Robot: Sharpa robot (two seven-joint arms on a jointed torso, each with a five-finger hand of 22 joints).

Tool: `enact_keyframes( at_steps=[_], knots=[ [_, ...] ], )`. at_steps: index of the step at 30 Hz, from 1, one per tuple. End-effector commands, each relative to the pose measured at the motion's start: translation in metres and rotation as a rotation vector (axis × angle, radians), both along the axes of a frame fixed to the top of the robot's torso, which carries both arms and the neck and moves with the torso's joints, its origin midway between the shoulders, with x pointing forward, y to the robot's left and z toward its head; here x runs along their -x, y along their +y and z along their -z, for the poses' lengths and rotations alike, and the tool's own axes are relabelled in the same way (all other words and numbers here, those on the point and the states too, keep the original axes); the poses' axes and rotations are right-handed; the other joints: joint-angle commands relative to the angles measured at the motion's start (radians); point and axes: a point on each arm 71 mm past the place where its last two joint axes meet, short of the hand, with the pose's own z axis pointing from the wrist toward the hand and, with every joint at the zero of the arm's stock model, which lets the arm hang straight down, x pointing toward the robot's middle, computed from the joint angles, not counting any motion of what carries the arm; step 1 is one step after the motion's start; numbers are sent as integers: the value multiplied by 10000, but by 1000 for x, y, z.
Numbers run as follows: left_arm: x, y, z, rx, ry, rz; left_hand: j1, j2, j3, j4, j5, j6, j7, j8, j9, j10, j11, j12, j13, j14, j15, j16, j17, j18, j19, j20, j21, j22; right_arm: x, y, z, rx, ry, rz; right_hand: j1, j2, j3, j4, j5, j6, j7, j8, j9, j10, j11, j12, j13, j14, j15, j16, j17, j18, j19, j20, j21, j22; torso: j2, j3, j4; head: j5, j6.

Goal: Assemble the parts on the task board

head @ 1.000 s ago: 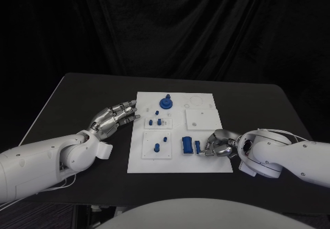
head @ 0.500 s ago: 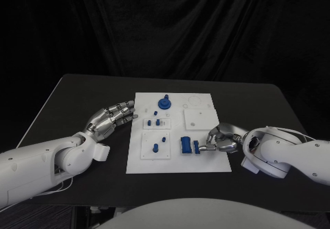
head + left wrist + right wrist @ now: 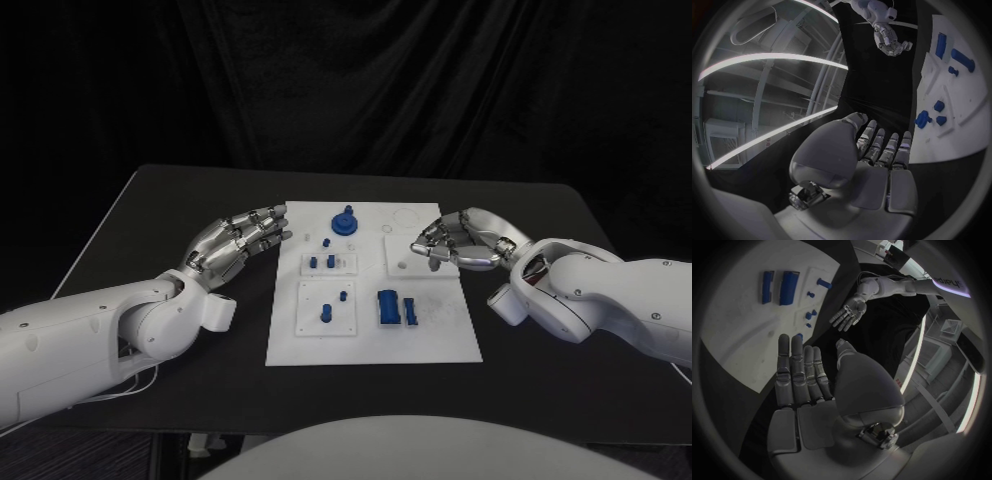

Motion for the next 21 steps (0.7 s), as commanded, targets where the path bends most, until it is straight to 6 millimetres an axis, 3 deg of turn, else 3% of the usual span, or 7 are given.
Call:
enact_keyframes(
  at_steps=[1,7,8,10,16,17,21],
  knots=[
    [-5,-3,-7,358,-814,-168,-33,-66,138,47,33,36,18,22,-6,-51,-65,-177,-25,-156,-77,-168,-37,52,-288,-11,-98,-251,-7,-4,-8,-2122,-418,135,186,40,-146,-13,32,-635,507,-297,-512,-1187,610,-1131,-996,-1697,700,-1052,-953,-445,-1191,459,-1234,-970,-341,60,-149,64,-1],
    [-11,-14,-5,585,-968,79,-107,-110,321,259,-22,-416,-66,-101,-97,-373,-418,-777,-77,-524,-206,-595,-92,180,-982,-28,-196,-878,-10,-13,1,-3213,-232,71,294,132,-486,-11,49,-1682,359,-1145,-1682,-2902,1409,-2391,-2606,-3831,1565,-1777,-2182,-823,-3467,977,-1587,-2472,-768,148,-255,213,-1],
    [-12,-16,-5,623,-985,118,-131,-116,324,316,-52,-557,-137,-145,-121,-376,-454,-802,-77,-518,-193,-585,-89,190,-984,-9,-186,-867,-10,-13,3,-3342,-214,30,292,132,-518,-9,48,-2117,114,-1415,-1851,-3459,1434,-2686,-2783,-4383,1498,-2019,-2327,-760,-5210,1034,-1759,-4361,-827,165,-271,229,-1],
    [-14,-20,-4,719,-1020,225,-202,-132,291,497,-112,-893,-367,-258,-176,-393,-430,-887,-81,-544,-202,-629,-95,227,-989,23,-170,-873,-9,-16,8,-3597,-209,-42,268,141,-706,-25,38,-3165,-512,-2234,-2605,-4615,1307,-3284,-3426,-5698,1745,-2429,-2821,-1025,-7249,1140,-1870,-6493,-849,175,-270,238,-1],
    [-20,-32,-2,898,-1149,522,-316,-132,79,1075,-283,-1758,-870,-476,-297,-554,-334,-1297,-118,-712,-211,-900,-135,251,-1121,30,-195,-1044,-7,-23,22,-4063,-218,-61,353,155,-1130,-54,-158,-4608,-1834,-3467,-3766,-5394,438,-4349,-4835,-7205,1613,-3342,-4048,-1017,-7786,1133,-1918,-7500,-1121,258,-341,401,-1],
    [-20,-31,8,125,-162,480,-4387,-551,-539,383,-1824,-2803,-1589,-890,-748,-825,-777,-2092,-505,-1377,-928,-1298,-401,-179,-1856,-846,-457,-1385,-8,-24,25,-3056,-32,302,-3817,-281,-689,-909,-1039,-5085,-1823,-3869,-3946,-5964,-38,-5501,-5218,-7419,798,-4231,-4348,-1623,-8076,247,-2192,-8191,-934,210,-301,341,0],
    [-20,-33,7,61,-181,386,-5485,-656,-708,307,-2238,-3191,-1589,-890,-748,-1613,-880,-2331,-505,-1377,-1091,-1439,-401,-178,-1856,-1064,-457,-1498,-10,-22,23,-3160,-94,465,-4725,-281,-636,-1107,-1287,-5383,-1823,-4112,-4718,-5964,-276,-5877,-5463,-8202,592,-4496,-4538,-1623,-8889,39,-2192,-8470,-922,224,-306,333,80]
  ],
)
